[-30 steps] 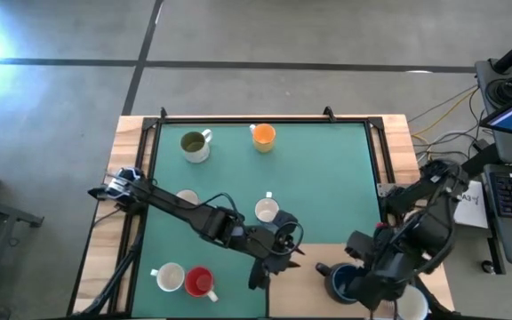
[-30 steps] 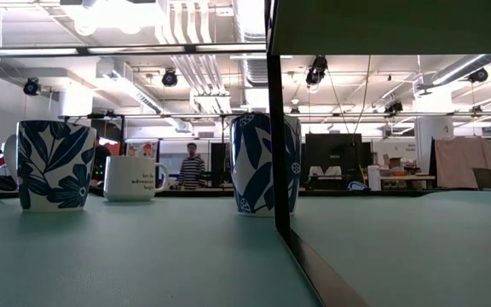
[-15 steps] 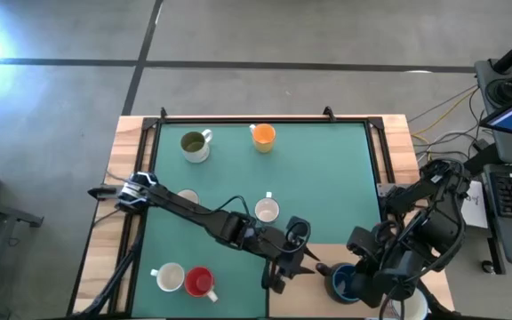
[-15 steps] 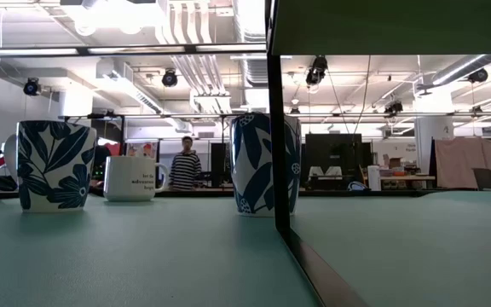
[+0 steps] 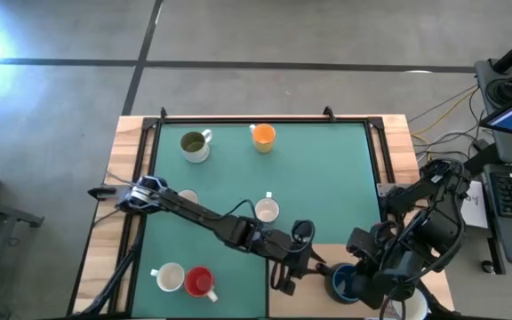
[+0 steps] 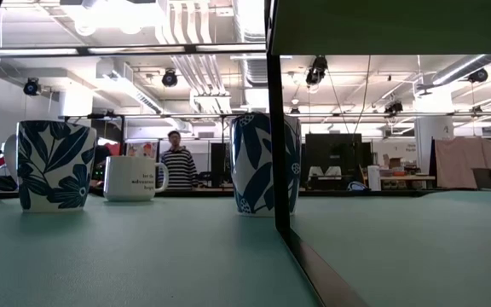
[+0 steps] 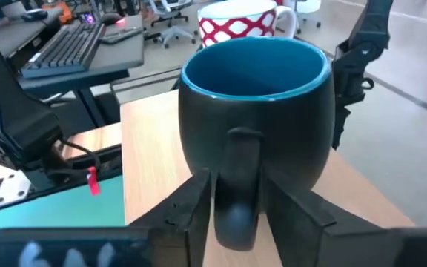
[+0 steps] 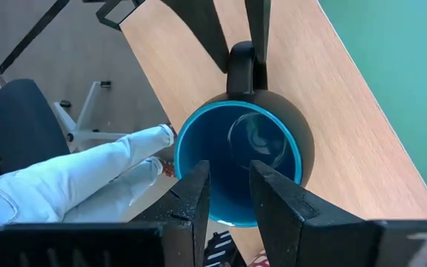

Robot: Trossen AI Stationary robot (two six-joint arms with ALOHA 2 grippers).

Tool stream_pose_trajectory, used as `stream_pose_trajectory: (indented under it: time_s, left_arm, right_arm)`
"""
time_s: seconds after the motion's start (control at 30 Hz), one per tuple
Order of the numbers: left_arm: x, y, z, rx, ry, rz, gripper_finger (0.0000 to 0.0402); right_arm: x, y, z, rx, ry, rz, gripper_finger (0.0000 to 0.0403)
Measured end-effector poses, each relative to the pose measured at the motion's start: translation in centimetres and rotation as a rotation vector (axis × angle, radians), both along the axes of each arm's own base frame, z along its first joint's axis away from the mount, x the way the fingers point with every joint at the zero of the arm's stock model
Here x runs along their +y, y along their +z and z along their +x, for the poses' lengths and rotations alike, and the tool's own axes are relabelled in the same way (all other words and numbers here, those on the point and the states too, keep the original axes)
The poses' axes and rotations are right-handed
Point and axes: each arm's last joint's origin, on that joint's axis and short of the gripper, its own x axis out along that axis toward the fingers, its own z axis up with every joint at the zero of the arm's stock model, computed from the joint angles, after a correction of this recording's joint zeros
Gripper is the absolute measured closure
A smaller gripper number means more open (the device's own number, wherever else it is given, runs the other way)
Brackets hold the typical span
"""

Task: Place coffee mugs
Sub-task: Put the black mug on the shelf

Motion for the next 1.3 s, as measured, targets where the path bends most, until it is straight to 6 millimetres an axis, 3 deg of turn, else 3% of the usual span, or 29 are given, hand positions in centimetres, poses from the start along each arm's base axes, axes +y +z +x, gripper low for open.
stream_pose_trajectory:
  time_s: [0.2,0.87,1.1,1.3]
  left_arm:
    - [-0.1,0.1,0.0,0.003,-0.010,-0.036,0.0346]
    - [-1.4,0.4,-0.5,-0.032,-0.053,-0.041,0.0338]
    - [-2.4,-1.0,0.4,-0.098,-0.092,-0.091,0.0338]
    - [-2.5,-0.9,0.5,-0.127,-0.099,-0.101,0.0337]
  right_arm:
    - [0.0,0.0,0.0,-0.006,0.021,-0.008,0.0316]
    - [0.0,0.0,0.0,-0.005,0.041,-0.008,0.0317]
    - [0.0,0.0,0.0,-0.002,0.032,-0.004,0.0317]
    - [0.0,0.0,0.0,0.000,0.025,-0.002,0.0317]
